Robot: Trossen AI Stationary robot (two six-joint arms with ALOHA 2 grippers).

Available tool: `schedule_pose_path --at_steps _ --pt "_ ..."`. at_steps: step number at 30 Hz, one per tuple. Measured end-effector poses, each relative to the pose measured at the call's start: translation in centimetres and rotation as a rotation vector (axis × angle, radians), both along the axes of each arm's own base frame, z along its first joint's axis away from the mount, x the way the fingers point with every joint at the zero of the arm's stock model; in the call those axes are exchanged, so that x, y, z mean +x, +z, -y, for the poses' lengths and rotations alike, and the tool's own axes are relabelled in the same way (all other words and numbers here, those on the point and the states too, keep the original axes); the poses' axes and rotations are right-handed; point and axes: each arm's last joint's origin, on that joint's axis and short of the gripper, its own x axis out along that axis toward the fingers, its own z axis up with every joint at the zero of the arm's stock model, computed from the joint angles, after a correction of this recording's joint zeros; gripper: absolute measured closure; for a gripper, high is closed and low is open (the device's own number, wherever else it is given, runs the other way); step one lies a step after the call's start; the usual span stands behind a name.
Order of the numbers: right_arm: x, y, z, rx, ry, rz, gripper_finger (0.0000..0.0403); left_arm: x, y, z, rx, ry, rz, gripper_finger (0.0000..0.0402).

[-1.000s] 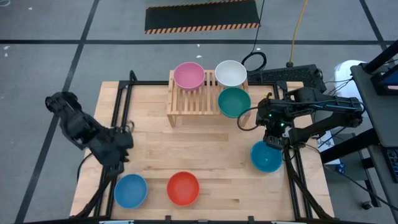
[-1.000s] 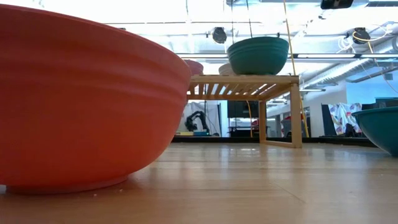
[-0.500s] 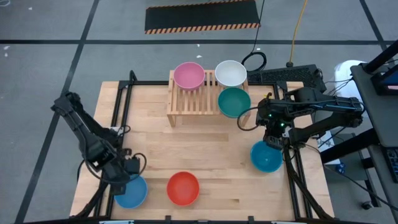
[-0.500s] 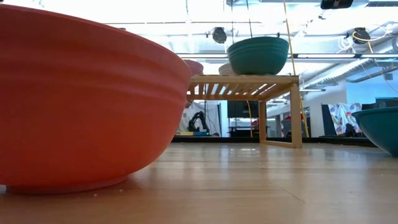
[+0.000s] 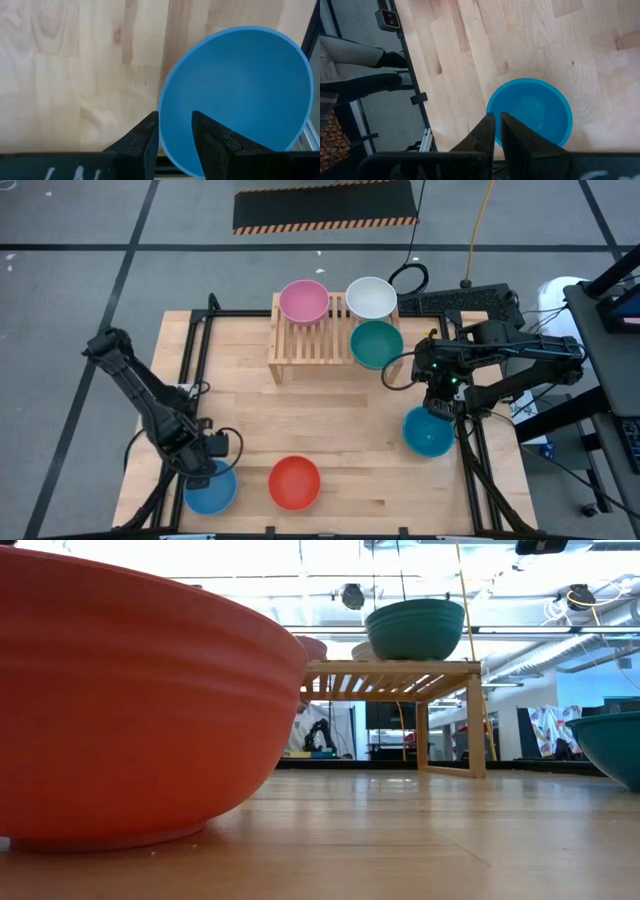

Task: Place and stack bowls onto a shelf
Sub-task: Put the left blue bowl on the shelf

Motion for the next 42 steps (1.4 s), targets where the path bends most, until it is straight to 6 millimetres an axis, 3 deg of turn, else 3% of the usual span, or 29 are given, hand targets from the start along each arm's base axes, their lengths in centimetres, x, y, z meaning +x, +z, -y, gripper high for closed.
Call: schedule_pose_path --at_steps 9,24,27,33,42 --pt "0.0 0.0 0.0 0.000 0.001 0.000 0.0378 -0.2 -2.5 -0.2 -0.017 0.019 0.000 0.0279" --pt "0.0 0.0 0.0 -0.005 0.020 0.007 0.0378 -1.1 -5.0 -1.1 0.025 0.091 -0.082 0.0280" --pt "0.0 0.0 0.0 -0.005 0.020 0.007 0.0378 -1.1 -5.0 -1.0 0.001 0.069 -0.090 0.0301" --pt "0.0 0.0 0.0 -0.005 0.020 0.007 0.0378 -1.0 -4.9 -0.7 -0.043 0.072 -0.100 0.0388" --pt "0.0 0.0 0.0 -0.005 0.021 0.010 0.0378 -0.4 -4.4 -0.6 -0.083 0.144 -0.102 0.0392"
